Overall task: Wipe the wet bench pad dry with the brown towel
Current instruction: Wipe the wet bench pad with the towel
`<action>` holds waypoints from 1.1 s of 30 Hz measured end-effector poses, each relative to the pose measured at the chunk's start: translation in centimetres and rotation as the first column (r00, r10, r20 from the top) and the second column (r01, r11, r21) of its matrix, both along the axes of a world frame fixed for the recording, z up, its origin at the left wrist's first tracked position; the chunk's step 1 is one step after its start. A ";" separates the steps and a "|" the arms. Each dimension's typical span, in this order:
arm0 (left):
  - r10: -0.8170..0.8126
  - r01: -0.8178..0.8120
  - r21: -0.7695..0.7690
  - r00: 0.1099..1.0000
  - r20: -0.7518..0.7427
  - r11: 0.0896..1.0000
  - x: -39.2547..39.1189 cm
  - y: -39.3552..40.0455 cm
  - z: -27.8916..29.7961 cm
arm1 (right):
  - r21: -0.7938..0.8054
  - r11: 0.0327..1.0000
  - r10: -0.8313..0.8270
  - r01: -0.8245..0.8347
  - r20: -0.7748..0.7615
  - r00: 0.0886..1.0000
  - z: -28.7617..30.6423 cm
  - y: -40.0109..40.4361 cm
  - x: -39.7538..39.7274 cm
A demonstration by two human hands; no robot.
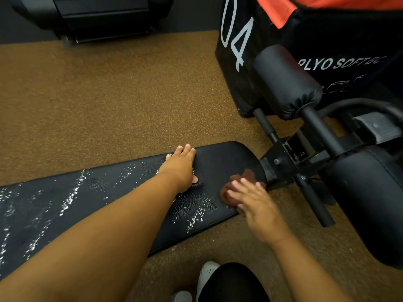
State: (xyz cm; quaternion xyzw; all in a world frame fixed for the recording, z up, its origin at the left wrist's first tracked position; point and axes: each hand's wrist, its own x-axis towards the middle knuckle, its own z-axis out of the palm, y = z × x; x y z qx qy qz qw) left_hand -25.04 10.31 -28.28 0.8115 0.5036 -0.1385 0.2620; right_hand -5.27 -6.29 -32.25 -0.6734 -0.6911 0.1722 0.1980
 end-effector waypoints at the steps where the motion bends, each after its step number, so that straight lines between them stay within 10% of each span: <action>1: 0.000 0.000 0.000 1.000 0.002 1.000 0.0 0.0 0.0 | 0.012 0.993 -0.114 0.114 0.010 0.993 0.0 0.3 0.7; 4: -0.005 0.005 0.011 1.000 -0.002 1.000 0.0 0.0 0.0 | 0.009 0.937 -0.349 0.349 0.050 0.936 0.1 1.5 -1.6; 10: -0.007 0.007 0.014 1.000 -0.007 1.000 0.0 -0.1 0.1 | 0.059 0.993 0.102 -0.100 -0.016 0.995 -0.6 -2.5 -1.3; 15: -0.005 0.005 0.012 1.000 0.004 1.000 0.0 -0.1 0.1 | 0.046 0.947 -0.317 0.318 -0.021 0.948 -0.7 -0.9 -2.0; 20: -0.002 0.002 0.006 1.000 0.005 1.000 0.0 -0.1 0.1 | 0.062 0.996 0.059 -0.059 0.014 0.998 -1.6 -3.7 -1.9; 23: -0.002 0.002 0.007 1.000 0.008 1.000 0.0 -0.1 0.1 | 0.059 0.948 -0.309 0.313 -0.065 0.949 -1.3 -2.5 0.3; 29: -0.011 0.011 0.018 1.000 -0.003 1.000 0.0 -0.2 0.0 | -0.376 0.577 -0.795 0.725 -0.462 0.393 -0.2 5.5 2.0; 33: -0.020 0.020 0.020 1.000 -0.012 1.000 0.0 -0.1 -0.1 | -0.370 0.621 -0.784 0.691 -0.262 0.563 0.6 11.4 3.2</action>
